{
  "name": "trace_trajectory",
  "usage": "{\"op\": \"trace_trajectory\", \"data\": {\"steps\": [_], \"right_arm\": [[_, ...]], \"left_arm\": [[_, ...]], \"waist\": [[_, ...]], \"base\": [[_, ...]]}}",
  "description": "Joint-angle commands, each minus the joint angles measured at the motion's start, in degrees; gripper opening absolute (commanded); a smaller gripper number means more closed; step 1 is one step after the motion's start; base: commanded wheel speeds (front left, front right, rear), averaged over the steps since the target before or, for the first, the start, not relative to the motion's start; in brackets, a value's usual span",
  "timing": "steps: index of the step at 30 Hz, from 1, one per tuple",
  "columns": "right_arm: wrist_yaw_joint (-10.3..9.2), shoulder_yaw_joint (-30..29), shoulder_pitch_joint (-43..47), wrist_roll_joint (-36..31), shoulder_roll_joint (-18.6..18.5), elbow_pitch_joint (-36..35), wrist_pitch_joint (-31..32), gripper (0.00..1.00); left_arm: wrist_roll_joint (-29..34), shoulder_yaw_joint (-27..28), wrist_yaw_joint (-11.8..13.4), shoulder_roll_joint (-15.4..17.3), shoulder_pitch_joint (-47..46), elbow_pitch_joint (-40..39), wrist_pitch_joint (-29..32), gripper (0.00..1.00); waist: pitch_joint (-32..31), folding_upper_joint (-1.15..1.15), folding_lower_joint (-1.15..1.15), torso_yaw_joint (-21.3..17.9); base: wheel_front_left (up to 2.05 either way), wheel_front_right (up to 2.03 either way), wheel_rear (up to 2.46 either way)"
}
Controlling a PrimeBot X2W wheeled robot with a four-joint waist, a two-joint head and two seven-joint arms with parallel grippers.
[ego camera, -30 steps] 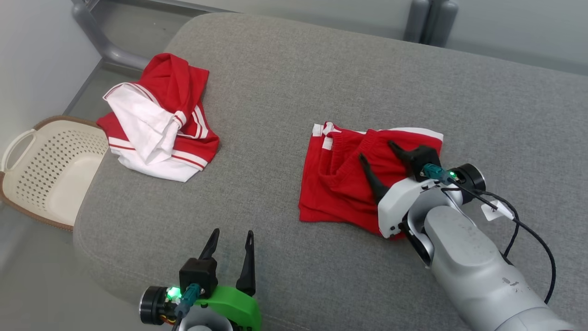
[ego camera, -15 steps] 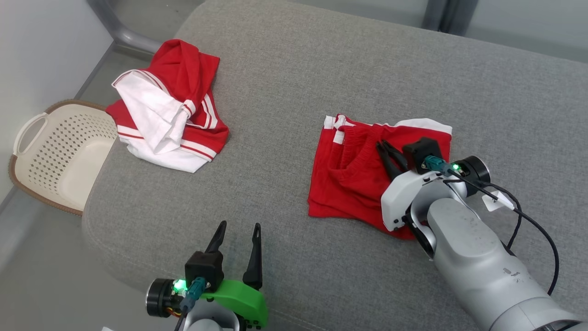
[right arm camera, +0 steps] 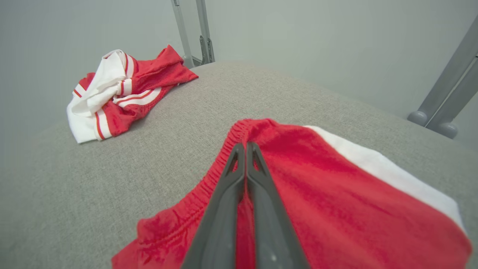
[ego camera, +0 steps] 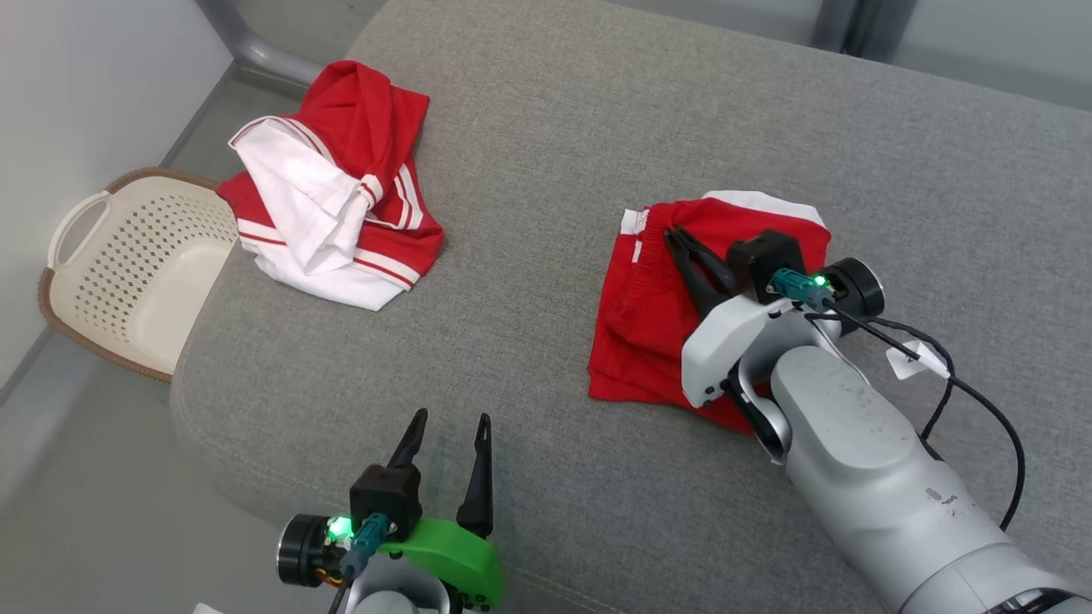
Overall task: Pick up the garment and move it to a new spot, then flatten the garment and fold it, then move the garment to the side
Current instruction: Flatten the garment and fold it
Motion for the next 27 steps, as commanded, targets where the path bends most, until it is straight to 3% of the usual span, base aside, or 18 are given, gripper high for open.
{"op": "trace_trajectory", "data": {"steps": [1,6,12,13,14,15,20,27], "right_arm": [[0.0,0.9,0.0,1.1,-0.2,-1.4,-0.2,0.0],[0.0,2.2,0.4,2.8,-0.2,-3.1,-0.2,0.0],[0.0,3.7,1.0,3.7,-0.3,3.6,-0.1,0.0],[0.0,3.7,0.7,3.8,-0.3,4.6,-0.1,0.29],[0.0,3.8,0.4,3.5,-0.3,5.9,-0.1,0.75],[0.0,3.7,0.1,3.2,-0.3,6.7,-0.1,1.0],[0.0,1.8,0.0,1.7,-0.6,6.5,-0.1,1.0],[0.0,-5.9,4.8,-2.4,-0.8,-5.4,-0.2,1.0]], "left_arm": [[-0.7,-0.2,0.0,0.2,-0.8,-0.1,0.0,1.0],[-0.9,-0.7,0.2,0.2,-0.2,-0.1,0.0,1.0],[-0.8,-0.7,0.2,0.2,0.2,0.5,0.0,1.0],[-0.8,-0.7,0.2,0.2,0.3,0.5,0.0,1.0],[-0.8,-0.6,0.1,0.2,0.3,0.5,0.0,1.0],[-0.8,-0.5,0.2,0.2,0.3,0.6,0.0,1.0],[-0.1,0.3,0.5,0.2,0.2,0.4,0.0,1.0],[1.4,2.9,0.3,0.2,-0.6,-0.1,0.0,1.0]], "waist": [[0.1,0.0,0.0,0.7],[0.1,0.0,0.0,2.6],[0.4,0.0,0.0,4.2],[0.4,0.0,0.0,4.3],[0.4,0.0,0.0,4.3],[0.4,0.0,0.0,4.3],[0.0,0.0,0.0,3.0],[-1.5,0.0,0.0,-1.8]], "base": [[0.0,0.0,0.0],[0.0,0.0,0.0],[0.0,0.0,0.0],[0.0,0.0,0.0],[0.0,0.0,0.0],[0.0,0.0,0.0],[0.0,0.0,0.0],[0.0,0.0,0.0]]}}
